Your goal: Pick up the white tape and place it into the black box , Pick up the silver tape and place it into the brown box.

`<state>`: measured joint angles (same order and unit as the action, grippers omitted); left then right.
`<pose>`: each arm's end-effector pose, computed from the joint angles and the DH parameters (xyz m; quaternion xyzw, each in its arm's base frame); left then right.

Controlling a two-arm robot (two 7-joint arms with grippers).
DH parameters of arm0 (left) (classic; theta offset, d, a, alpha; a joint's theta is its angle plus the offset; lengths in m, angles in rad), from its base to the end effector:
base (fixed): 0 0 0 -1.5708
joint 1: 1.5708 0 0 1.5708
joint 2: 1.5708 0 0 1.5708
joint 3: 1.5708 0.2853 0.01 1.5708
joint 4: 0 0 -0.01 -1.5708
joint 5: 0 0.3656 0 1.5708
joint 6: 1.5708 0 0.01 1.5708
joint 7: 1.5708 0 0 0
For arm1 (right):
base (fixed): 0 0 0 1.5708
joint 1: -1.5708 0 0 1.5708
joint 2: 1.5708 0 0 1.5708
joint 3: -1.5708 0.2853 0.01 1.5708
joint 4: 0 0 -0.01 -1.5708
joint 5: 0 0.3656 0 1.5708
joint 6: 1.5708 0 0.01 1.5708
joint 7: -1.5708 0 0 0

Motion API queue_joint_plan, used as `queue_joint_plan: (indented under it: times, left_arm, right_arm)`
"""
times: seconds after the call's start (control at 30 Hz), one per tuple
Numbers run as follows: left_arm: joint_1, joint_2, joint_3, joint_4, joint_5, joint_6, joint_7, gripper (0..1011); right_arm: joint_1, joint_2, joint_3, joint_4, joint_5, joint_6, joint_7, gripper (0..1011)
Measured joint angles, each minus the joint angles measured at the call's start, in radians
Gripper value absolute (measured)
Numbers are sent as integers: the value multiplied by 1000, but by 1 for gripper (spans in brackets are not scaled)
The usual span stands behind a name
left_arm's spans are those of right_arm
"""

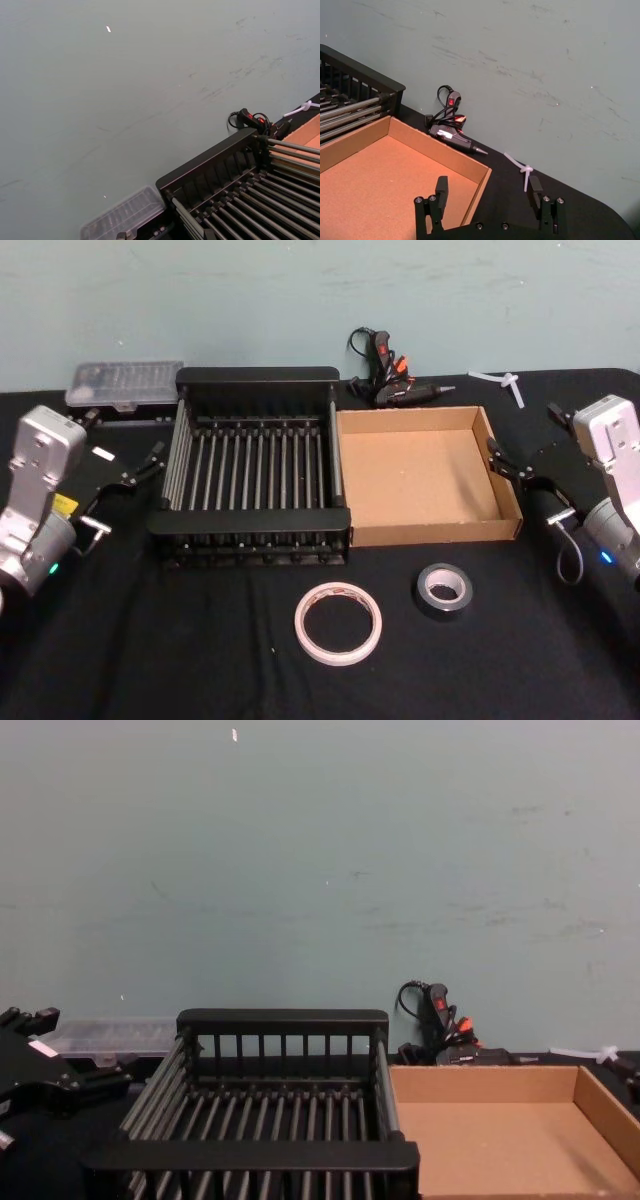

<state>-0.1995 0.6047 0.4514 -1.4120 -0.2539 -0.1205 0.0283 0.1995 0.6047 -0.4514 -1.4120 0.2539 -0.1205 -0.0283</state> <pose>0.4110 0.0650 -0.3094 0.1415 -0.1325 0.5799 0.7913 0.4110 -0.0650 -0.3094 -0.1415 -0.1325 -0.5799 0.7913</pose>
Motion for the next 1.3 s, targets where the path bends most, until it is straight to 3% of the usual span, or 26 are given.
queue_joint_plan:
  times: [0.53, 0.73, 1.0, 1.3]
  left_arm:
    - [0, 0, 0, 0, 0, 0, 0, 1001]
    - [0, 0, 0, 0, 0, 0, 0, 1001]
    - [0, 0, 0, 0, 0, 0, 0, 1001]
    - [0, 0, 0, 0, 0, 0, 0, 1001]
  right_arm:
    - [0, 0, 1, 0, 0, 0, 1, 1002]
    - [-11, -2, 21, -19, 0, 17, 20, 1002]
    - [-58, 11, 57, -98, 33, 103, 42, 1002]
    - [-147, 41, 116, -246, 91, 212, 67, 1002]
